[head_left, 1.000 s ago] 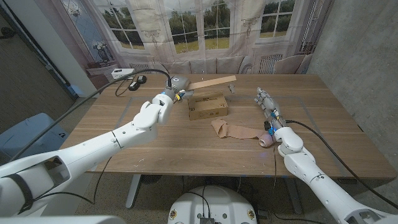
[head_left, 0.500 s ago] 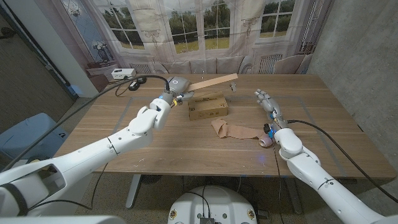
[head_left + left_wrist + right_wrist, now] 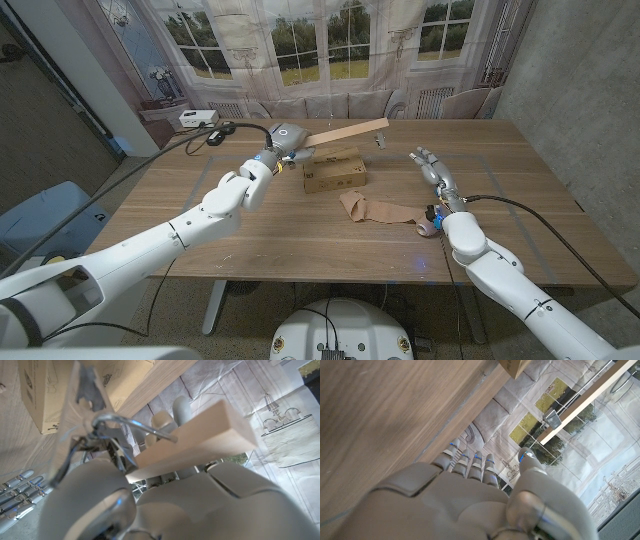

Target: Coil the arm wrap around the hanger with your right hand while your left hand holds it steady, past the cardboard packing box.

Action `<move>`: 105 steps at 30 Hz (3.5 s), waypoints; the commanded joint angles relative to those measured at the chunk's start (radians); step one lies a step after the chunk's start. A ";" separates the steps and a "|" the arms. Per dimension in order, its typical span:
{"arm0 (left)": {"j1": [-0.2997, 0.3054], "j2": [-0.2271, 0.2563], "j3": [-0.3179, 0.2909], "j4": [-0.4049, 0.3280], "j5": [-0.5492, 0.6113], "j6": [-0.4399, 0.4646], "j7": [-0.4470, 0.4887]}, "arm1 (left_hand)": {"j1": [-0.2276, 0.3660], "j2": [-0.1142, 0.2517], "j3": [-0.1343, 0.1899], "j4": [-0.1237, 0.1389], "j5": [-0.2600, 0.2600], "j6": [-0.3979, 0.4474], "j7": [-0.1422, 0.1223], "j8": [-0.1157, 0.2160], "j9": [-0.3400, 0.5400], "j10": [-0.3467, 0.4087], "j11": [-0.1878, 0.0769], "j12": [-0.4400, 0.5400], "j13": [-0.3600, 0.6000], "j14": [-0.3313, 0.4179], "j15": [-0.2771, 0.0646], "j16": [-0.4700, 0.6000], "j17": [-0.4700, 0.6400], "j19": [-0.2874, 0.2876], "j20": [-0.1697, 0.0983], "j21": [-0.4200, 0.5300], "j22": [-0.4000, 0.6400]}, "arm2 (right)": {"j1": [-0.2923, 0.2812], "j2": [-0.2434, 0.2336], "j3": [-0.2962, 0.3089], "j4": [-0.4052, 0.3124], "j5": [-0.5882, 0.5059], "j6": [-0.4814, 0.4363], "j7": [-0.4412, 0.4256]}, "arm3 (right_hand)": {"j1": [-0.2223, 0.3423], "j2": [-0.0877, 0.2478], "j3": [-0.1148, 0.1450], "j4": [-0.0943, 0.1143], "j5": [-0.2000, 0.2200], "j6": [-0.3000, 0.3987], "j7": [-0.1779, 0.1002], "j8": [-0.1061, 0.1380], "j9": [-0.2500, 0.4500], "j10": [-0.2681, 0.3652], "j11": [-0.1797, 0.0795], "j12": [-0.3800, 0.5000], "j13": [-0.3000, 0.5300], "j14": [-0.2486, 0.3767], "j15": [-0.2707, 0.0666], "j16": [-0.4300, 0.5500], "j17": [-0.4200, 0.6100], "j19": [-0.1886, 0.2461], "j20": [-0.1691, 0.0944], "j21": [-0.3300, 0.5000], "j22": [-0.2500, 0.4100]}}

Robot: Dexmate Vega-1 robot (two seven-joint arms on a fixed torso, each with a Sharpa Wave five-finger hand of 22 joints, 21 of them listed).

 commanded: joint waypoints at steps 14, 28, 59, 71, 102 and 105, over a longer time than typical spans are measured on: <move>0.003 0.003 -0.029 0.029 -0.023 -0.134 0.050 | -0.029 0.009 0.027 0.007 0.013 0.008 0.020 0.019 -0.005 -0.015 -0.016 0.004 0.004 0.006 0.001 0.001 0.001 -0.005 -0.045 0.012 -0.002 | -0.165 -0.110 -0.003 -0.351 -0.159 -0.379 -0.113 | 0.022 -0.006 0.005 -0.007 0.010 -0.008 -0.011 0.002 0.002 -0.001 0.002 0.004 0.001 0.006 -0.006 -0.004 0.003 0.013 0.003 -0.003 0.003; -0.013 -0.012 -0.022 0.044 -0.009 -0.164 0.053 | -0.037 0.006 0.035 0.006 0.016 0.008 0.020 0.026 -0.013 -0.016 -0.015 0.004 0.004 0.003 0.002 -0.003 -0.007 -0.005 -0.046 0.014 -0.010 | -0.259 -0.142 0.004 -0.488 -0.215 -0.568 -0.150 | 0.028 -0.025 0.001 -0.005 0.008 -0.032 -0.016 -0.004 0.003 -0.028 -0.003 -0.003 0.002 -0.005 -0.002 -0.009 0.003 0.006 0.015 -0.010 0.003; -0.051 -0.054 0.004 0.078 0.012 -0.182 0.040 | -0.053 0.002 0.052 0.005 0.019 0.002 0.020 0.049 -0.020 -0.011 -0.015 0.005 0.004 0.009 0.002 0.002 -0.007 -0.008 -0.047 0.026 -0.017 | -0.239 -0.223 -0.097 -0.644 -0.291 -1.028 -0.099 | 0.002 -0.121 -0.048 0.003 -0.012 -0.109 -0.026 -0.012 0.005 -0.084 -0.007 -0.007 0.005 -0.013 0.004 -0.008 0.007 -0.005 0.049 -0.022 0.004; -0.063 -0.057 0.009 0.088 0.020 -0.184 0.042 | -0.057 0.001 0.056 0.004 0.019 0.000 0.021 0.053 -0.023 -0.013 -0.013 0.005 0.004 0.009 0.002 0.002 -0.009 -0.009 -0.047 0.029 -0.019 | -0.155 -0.258 -0.192 -0.677 -0.285 -1.195 -0.069 | 0.019 -0.157 -0.060 -0.002 0.001 -0.167 -0.033 -0.014 0.006 -0.124 0.021 -0.010 0.005 -0.025 0.018 -0.011 0.007 -0.002 0.060 -0.024 0.004; -0.070 -0.054 0.010 0.087 0.019 -0.193 0.035 | -0.065 0.000 0.065 0.003 0.019 -0.004 0.020 0.064 -0.032 -0.012 -0.013 0.005 0.004 0.008 0.001 0.004 -0.008 -0.012 -0.047 0.036 -0.024 | 0.091 -0.363 -0.437 -0.711 -0.404 -1.390 0.232 | 0.066 -0.217 -0.093 0.006 0.047 -0.224 -0.046 -0.002 0.008 -0.210 0.047 -0.010 0.003 -0.050 0.041 -0.015 0.008 0.004 0.078 -0.030 0.004; -0.073 -0.056 0.011 0.093 0.016 -0.198 0.037 | -0.066 0.000 0.066 0.003 0.019 -0.006 0.019 0.067 -0.030 -0.011 -0.013 0.005 0.004 0.008 0.001 0.004 -0.009 -0.012 -0.047 0.037 -0.026 | 0.065 -0.294 -0.443 -0.662 -0.762 -1.390 0.544 | 0.070 -0.215 -0.092 0.005 0.049 -0.225 -0.046 -0.002 0.008 -0.211 0.049 -0.009 0.002 -0.050 0.041 -0.015 0.008 0.006 0.078 -0.029 0.004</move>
